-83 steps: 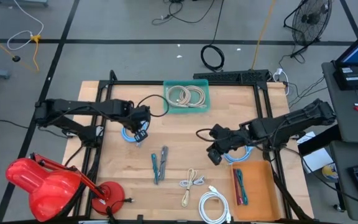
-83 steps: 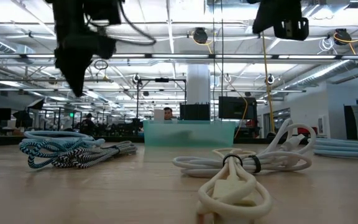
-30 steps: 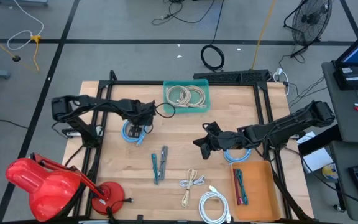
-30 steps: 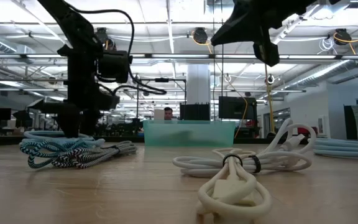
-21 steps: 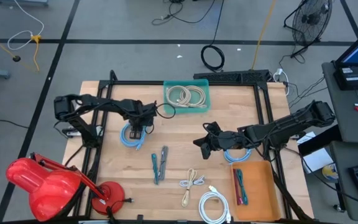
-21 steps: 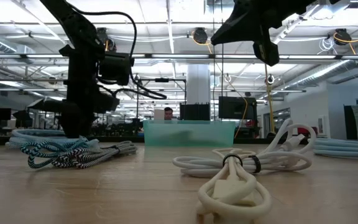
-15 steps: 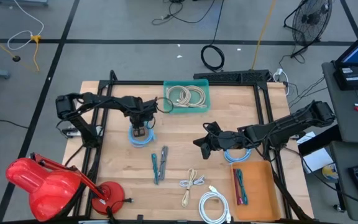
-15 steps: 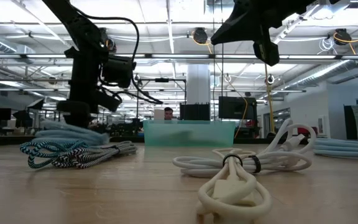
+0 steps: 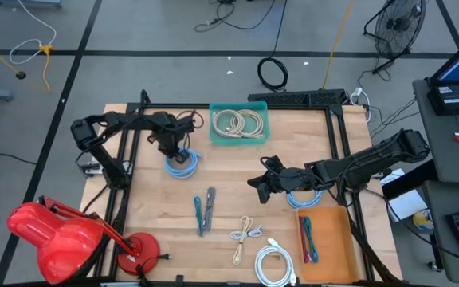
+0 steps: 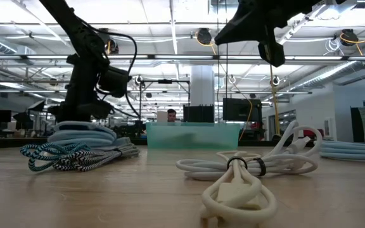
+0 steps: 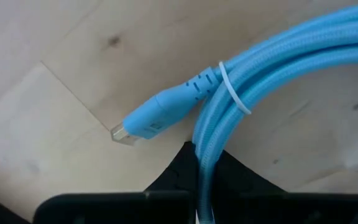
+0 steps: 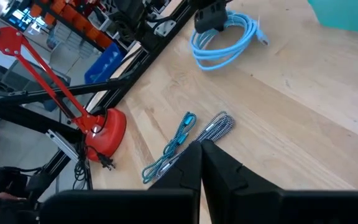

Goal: Pick & Place USB Port
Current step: Put the left blue display cable into the blue bin

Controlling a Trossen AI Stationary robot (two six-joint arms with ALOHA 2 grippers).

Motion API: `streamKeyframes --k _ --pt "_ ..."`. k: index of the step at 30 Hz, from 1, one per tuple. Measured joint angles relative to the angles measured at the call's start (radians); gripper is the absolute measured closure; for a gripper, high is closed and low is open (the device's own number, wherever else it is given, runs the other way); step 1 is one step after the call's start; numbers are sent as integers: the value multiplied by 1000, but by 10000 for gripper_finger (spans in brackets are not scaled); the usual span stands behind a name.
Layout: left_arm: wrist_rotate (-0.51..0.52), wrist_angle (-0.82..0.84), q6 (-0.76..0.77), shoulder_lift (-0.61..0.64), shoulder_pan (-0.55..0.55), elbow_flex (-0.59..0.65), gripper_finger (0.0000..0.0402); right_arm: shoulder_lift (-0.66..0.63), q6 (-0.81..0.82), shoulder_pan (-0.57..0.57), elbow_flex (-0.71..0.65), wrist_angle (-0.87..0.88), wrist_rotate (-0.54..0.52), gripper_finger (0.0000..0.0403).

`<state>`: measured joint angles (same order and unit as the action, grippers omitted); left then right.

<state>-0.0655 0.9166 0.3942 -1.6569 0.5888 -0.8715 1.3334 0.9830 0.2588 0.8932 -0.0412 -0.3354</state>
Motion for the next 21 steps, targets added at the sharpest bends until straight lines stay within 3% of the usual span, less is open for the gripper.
streamKeyframes --k 5,9,15,21 --pt "-49 -9 24 44 11 -7 388 0 4 0 0 -16 0 403" --pt "-52 -2 60 139 16 -87 388 0 3 0 0 -30 0 403" --pt "-32 -23 104 159 33 -339 388 0 -22 -10 0 -50 1 403" --pt "-24 -51 136 -34 31 -647 388 -4 -26 -55 0 -53 5 403"
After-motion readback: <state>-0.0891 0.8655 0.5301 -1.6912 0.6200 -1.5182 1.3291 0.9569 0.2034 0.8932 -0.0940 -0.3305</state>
